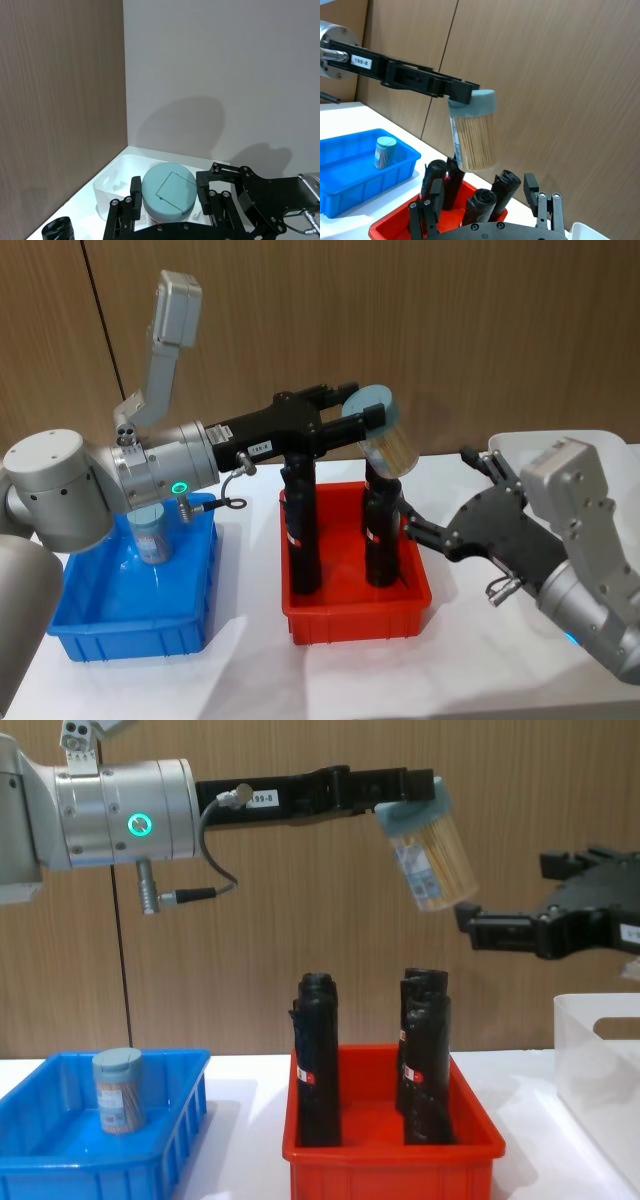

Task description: Pick the cotton swabs from the blue box and place them into the white box.

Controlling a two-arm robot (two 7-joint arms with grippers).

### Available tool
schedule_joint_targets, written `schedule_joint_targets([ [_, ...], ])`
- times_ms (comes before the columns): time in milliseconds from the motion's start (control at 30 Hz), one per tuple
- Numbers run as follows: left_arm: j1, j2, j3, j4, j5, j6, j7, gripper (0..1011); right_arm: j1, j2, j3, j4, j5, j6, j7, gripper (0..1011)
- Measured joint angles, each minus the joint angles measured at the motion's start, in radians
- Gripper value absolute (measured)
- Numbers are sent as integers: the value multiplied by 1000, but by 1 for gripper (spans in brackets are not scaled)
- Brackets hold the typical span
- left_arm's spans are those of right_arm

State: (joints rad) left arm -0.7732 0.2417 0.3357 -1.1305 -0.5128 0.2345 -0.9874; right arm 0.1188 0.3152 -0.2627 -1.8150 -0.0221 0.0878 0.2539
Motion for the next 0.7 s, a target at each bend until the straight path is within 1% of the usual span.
schedule_joint_targets([
  [133,0,0,0,0,0,0,0,659,13,-8,-7,-1,-19,8,15,1002],
  [333,0,0,0,0,0,0,0,659,28,-19,-13,-1,-34,26,32,1002],
  [700,0,0,0,0,0,0,0,659,70,-40,-18,21,-47,96,73,1002],
])
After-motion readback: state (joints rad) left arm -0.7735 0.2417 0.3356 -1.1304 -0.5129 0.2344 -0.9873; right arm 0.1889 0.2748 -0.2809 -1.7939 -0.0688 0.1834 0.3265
